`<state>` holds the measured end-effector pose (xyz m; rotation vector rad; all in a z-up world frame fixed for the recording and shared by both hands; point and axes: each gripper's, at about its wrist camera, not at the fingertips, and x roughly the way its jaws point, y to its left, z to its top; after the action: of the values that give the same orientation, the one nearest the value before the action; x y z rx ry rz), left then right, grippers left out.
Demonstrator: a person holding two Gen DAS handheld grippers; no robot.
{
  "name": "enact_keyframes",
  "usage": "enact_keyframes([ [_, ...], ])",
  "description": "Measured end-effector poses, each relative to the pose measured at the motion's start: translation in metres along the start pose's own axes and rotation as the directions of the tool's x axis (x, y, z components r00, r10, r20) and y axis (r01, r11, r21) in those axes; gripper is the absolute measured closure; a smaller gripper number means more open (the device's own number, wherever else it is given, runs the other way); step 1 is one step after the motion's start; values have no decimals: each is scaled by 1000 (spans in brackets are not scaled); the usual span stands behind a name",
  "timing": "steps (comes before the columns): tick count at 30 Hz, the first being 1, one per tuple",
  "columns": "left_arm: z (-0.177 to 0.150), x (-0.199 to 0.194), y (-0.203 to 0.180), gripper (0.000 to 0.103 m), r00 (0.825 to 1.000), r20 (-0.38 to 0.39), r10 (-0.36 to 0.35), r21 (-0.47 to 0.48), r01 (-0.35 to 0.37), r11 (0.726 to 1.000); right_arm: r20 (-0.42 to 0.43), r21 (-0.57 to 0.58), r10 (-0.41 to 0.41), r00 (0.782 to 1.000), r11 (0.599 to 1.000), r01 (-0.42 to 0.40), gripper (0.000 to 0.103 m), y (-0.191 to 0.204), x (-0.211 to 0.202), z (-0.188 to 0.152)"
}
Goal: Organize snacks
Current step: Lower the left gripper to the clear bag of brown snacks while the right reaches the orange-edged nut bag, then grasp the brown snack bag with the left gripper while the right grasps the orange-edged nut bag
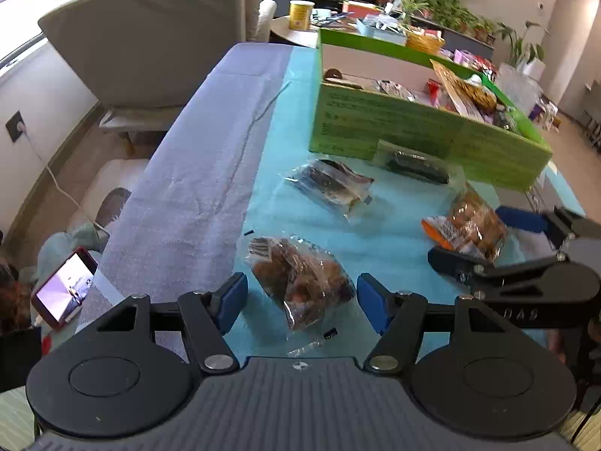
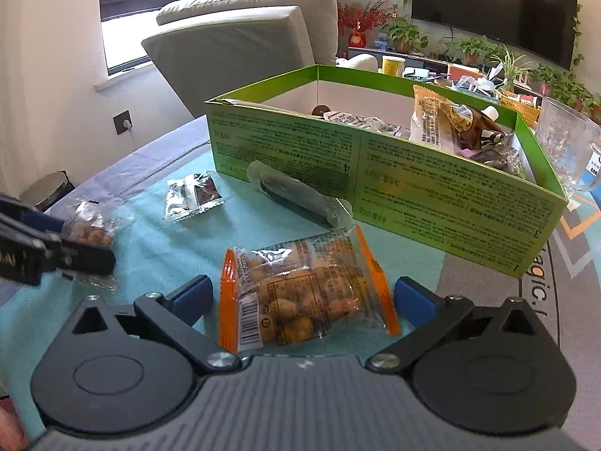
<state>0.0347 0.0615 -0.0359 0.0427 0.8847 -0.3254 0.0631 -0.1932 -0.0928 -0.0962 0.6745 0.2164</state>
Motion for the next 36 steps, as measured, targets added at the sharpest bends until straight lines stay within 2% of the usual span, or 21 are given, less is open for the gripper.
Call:
enact_keyframes([
  [1,-1,0,-1,43,1000,3,0,13,0,1000,0,1,-1,1000,1000,1,50,0,1,0],
  [2,-1,-1,-2,49,1000,9,-7,22,6,1000,-1,2,-1,1000,1000,1,50,0,0,0],
  [6,-1,-2,-2,53,1000,18,-25,18,24,1000,-1,-1,-1,1000,1000,1,50,0,0,0],
  [15,-3,-5,-4,54,999,19,-37,27,37,999,-8,-15,17,1000,1000,-17,50,0,-7,1],
  [22,1,-13,-9,54,998,47,-40,53,37,998,1,21,31,1000,999,-31,50,-4,-20,0],
  [30,9,-18,-15,54,996,71,-50,74,45,996,65,30,18,998,999,-20,50,-10,-45,6],
  [36,32,-33,-23,54,986,151,-70,104,54,993,154,49,-8,988,999,0,50,-21,-63,22],
])
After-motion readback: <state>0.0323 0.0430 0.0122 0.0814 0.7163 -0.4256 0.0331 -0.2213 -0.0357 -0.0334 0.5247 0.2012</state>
